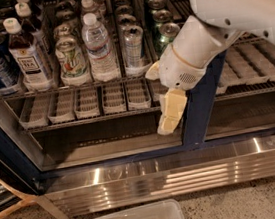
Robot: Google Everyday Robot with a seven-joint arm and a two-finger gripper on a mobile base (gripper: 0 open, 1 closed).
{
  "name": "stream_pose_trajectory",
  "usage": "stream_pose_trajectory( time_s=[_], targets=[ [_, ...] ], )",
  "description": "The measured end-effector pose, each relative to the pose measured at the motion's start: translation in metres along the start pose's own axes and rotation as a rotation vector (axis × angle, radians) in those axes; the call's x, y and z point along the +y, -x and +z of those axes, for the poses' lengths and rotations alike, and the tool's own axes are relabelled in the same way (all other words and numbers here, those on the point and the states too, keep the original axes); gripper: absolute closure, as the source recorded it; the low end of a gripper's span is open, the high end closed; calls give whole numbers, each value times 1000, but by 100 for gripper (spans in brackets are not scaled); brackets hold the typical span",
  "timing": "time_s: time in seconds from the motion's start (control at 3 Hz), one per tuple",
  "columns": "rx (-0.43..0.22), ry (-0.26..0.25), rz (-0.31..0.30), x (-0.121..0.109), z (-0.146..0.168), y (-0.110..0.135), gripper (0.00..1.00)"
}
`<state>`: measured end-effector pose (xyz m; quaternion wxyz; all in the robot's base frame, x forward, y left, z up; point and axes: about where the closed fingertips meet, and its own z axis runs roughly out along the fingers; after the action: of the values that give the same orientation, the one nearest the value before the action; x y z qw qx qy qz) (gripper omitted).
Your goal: Pick pepsi can from top shelf of fridge
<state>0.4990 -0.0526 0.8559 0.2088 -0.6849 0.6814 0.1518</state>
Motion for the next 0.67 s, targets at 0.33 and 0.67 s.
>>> stream_pose_trajectory(
  time_s=[0.33, 0.67],
  targets=[
    [-67, -19, -58, 3, 33, 33, 0],
    [-106, -86, -101, 21, 58, 70, 0]
  ],
)
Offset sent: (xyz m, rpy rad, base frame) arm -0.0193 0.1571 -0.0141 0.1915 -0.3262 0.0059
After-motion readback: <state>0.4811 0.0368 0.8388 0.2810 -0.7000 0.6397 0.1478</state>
